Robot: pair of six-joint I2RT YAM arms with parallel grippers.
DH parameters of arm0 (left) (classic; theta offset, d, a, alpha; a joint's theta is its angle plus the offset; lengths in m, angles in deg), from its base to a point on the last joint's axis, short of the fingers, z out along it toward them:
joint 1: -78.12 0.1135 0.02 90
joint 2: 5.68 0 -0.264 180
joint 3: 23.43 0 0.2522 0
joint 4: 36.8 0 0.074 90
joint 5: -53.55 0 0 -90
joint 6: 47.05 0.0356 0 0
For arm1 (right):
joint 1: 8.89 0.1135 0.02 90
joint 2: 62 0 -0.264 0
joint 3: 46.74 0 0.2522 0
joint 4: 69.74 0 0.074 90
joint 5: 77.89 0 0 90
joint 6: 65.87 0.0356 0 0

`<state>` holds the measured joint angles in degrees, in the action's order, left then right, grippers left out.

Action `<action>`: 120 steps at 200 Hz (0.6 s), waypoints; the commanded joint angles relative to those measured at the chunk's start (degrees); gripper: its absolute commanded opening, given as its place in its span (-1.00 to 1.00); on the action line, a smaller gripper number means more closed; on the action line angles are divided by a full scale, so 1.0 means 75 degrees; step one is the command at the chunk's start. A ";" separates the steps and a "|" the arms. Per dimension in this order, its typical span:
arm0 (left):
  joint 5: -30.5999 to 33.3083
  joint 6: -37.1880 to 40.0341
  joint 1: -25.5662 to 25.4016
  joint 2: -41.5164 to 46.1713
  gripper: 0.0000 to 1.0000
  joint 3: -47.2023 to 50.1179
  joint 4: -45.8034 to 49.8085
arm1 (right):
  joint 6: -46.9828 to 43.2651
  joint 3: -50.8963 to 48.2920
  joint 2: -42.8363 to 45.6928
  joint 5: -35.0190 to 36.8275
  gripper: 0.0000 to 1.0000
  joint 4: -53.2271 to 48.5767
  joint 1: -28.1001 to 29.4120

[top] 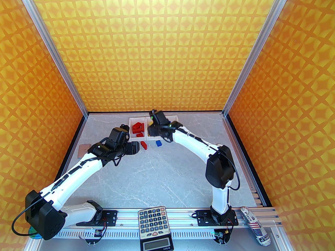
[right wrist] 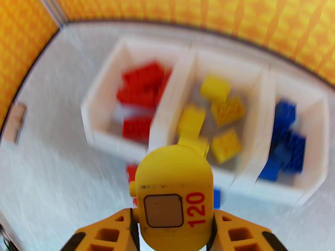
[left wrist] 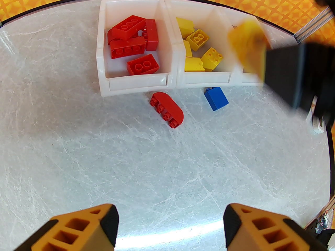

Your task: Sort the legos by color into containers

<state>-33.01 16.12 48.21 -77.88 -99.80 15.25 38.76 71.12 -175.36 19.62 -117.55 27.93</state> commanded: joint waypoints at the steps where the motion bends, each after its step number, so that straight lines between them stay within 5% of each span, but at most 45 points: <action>1: 0.0138 -0.0168 -0.0063 0.0112 0.42 0.0183 -0.0091 | -0.0102 0.0695 -0.0751 -0.0099 -0.29 -0.0336 -0.0205; 59: 0.0128 -0.0258 -0.0186 0.0217 0.42 0.0325 -0.0124 | 0.0007 0.2358 -0.2389 -0.0377 -0.26 -0.0289 -0.0558; 88: 0.0130 -0.0281 -0.0187 0.0160 0.42 0.0344 -0.0160 | -0.0062 0.3251 -0.3066 -0.0568 0.32 -0.0647 -0.0649; 120: 0.0128 -0.0369 -0.0193 0.0024 0.47 0.0389 -0.0260 | -0.0206 0.2864 -0.2495 -0.0520 0.38 -0.0511 -0.0644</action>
<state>-32.96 14.44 47.05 -77.62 -97.81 14.87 38.34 93.96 -198.49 16.54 -121.48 23.06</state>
